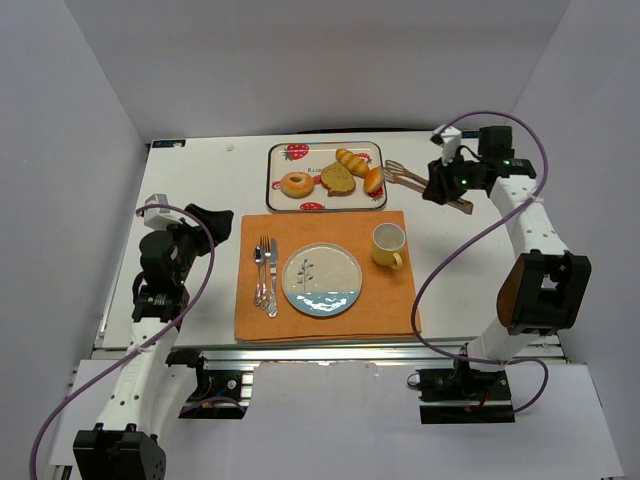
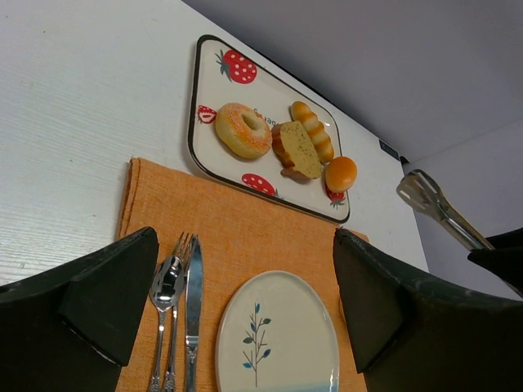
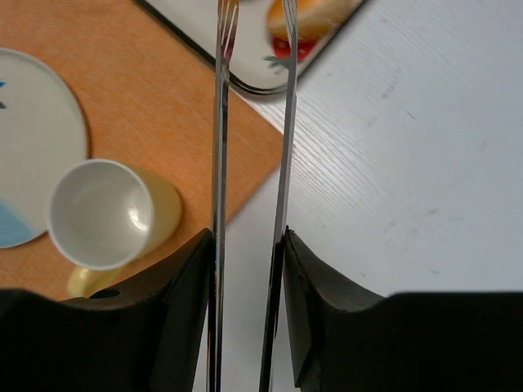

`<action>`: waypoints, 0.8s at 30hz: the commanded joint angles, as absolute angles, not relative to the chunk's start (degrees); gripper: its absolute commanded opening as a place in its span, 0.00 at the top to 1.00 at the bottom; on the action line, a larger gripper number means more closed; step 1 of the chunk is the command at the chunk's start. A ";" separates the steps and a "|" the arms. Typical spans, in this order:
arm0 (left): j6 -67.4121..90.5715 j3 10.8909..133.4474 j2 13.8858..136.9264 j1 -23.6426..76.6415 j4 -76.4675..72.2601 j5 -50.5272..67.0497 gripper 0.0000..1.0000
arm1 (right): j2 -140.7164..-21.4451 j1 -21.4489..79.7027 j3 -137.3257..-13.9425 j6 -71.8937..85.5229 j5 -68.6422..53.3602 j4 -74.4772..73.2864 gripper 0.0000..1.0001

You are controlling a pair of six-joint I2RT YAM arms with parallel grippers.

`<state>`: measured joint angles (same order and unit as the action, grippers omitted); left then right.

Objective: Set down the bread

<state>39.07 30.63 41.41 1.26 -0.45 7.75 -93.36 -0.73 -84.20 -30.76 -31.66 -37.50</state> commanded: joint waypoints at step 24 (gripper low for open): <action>40.34 31.55 38.58 1.41 0.70 6.77 0.03 | -104.59 29.44 -94.04 -45.60 -8.45 -24.97 0.60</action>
